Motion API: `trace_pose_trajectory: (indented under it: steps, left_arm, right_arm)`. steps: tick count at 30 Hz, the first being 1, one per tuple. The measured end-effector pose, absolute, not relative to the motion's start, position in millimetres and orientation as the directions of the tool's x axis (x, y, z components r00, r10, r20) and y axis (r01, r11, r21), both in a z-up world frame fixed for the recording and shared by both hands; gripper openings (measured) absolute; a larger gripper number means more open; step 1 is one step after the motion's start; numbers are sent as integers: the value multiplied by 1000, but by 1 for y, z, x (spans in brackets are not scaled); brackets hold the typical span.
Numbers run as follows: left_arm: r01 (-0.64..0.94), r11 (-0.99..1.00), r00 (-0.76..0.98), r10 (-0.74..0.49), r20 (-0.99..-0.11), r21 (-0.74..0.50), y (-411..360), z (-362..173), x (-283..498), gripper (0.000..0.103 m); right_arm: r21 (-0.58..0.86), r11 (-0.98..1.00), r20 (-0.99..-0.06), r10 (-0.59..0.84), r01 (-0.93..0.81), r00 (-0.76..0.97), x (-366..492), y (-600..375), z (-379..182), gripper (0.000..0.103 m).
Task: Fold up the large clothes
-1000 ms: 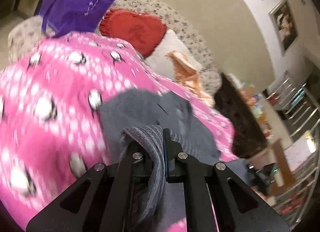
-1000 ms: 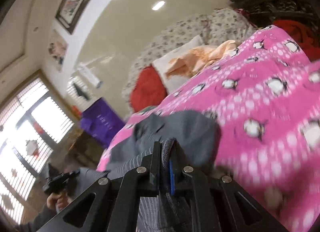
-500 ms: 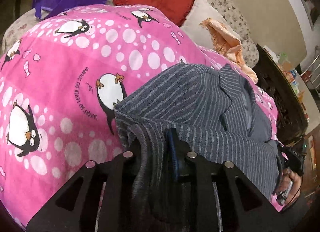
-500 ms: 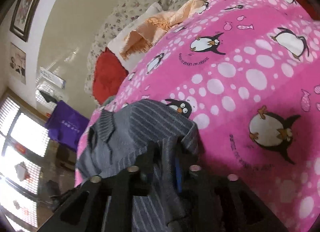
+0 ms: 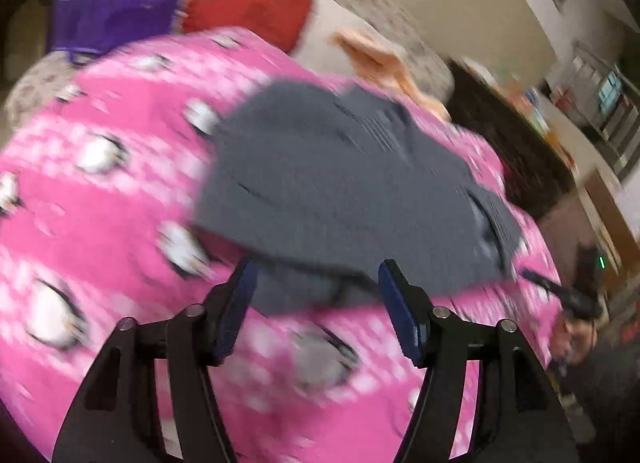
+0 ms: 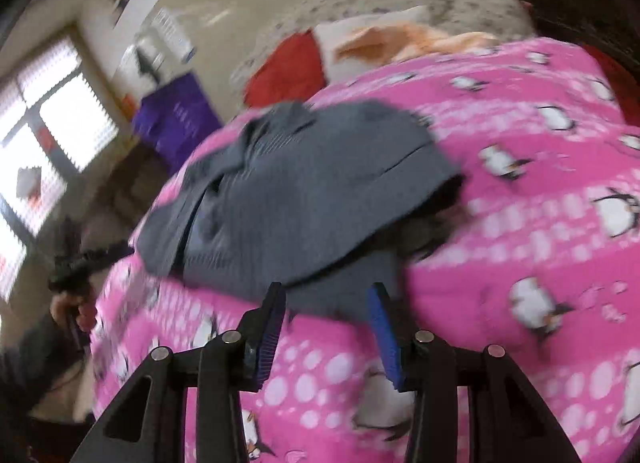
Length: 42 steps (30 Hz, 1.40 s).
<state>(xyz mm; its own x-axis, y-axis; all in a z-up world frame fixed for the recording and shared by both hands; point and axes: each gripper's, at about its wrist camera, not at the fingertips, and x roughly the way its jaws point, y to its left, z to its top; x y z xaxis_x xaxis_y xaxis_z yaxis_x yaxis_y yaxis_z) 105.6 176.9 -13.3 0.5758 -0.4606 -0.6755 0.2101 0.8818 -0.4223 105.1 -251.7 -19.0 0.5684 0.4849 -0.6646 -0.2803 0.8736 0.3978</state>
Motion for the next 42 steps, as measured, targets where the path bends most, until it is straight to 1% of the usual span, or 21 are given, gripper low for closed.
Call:
trace_pose_trajectory:
  steps: [1, 4, 6, 9, 12, 15, 17, 19, 20, 21, 22, 23, 24, 27, 30, 34, 36, 38, 41, 42]
  left_arm:
    - [230, 883, 550, -464, -694, -409, 162, -19, 106, 52]
    - [253, 912, 509, -410, -757, -324, 128, -32, 117, 52]
    - [239, 935, 495, -348, -796, -260, 113, -38, 134, 52]
    - [237, 948, 501, -305, -810, -211, 102, -29, 160, 52]
    - [236, 948, 496, -306, -813, -213, 96, -21, 189, 52]
    - [221, 951, 527, -303, -794, -216, 95, -10, 218, 52]
    - [198, 961, 566, -274, -778, -194, 95, 0, 242, 52]
    - [143, 975, 604, -222, -765, -170, 103, 13, 271, 52]
    - [112, 978, 630, -206, -749, -175, 109, 22, 280, 52]
    - [78, 975, 672, -205, -712, -208, 118, 37, 286, 52]
    - [67, 969, 697, -216, -684, -237, 123, 44, 286, 52]
    - [65, 964, 721, -224, -656, -258, 129, 51, 283, 53]
    - [63, 964, 732, -221, -645, -258, 131, 52, 281, 55]
    - [56, 965, 720, -217, -659, -257, 135, 42, 273, 55]
    - [69, 952, 693, -261, -672, -298, 139, 29, 251, 55]
    - [96, 948, 675, -286, -680, -303, 141, 23, 219, 55]
    - [101, 949, 675, -286, -680, -299, 150, 21, 194, 55]
    - [90, 953, 680, -271, -681, -289, 161, 16, 171, 56]
    - [90, 948, 656, -286, -698, -304, 175, -3, 146, 58]
    - [95, 943, 639, -304, -707, -319, 178, -11, 138, 58]
  right_arm:
    - [385, 878, -678, 478, -284, 558, 110, -244, -23, 32]
    - [276, 923, -763, 379, -267, 524, 136, -221, -36, 32]
    - [220, 941, -777, 328, -258, 538, 148, -213, -34, 30]
    - [218, 936, -762, 340, -276, 551, 165, -202, -20, 30]
    - [267, 928, -774, 366, -258, 517, 194, -200, -15, 30]
    - [252, 938, -785, 342, -239, 516, 224, -197, -12, 30]
    - [240, 943, -758, 330, -231, 563, 248, -194, 1, 30]
    - [222, 948, -681, 317, -226, 660, 267, -196, 30, 30]
    - [225, 950, -648, 313, -218, 694, 269, -199, 41, 30]
    - [240, 948, -603, 314, -208, 734, 269, -204, 54, 30]
    - [245, 948, -583, 310, -201, 751, 267, -206, 61, 30]
    - [243, 951, -571, 301, -193, 764, 264, -210, 66, 33]
    - [242, 950, -570, 304, -198, 764, 261, -213, 65, 35]
    - [222, 955, -599, 292, -197, 746, 252, -217, 54, 36]
    - [241, 951, -608, 302, -192, 734, 226, -232, 40, 36]
    - [269, 949, -636, 301, -162, 710, 189, -261, 18, 36]
    - [304, 943, -661, 312, -137, 682, 168, -280, 3, 42]
    - [368, 923, -674, 346, -109, 653, 147, -299, -15, 51]
    - [446, 891, -679, 401, -89, 615, 126, -311, -38, 58]
    - [466, 880, -673, 422, -95, 607, 124, -312, -43, 59]
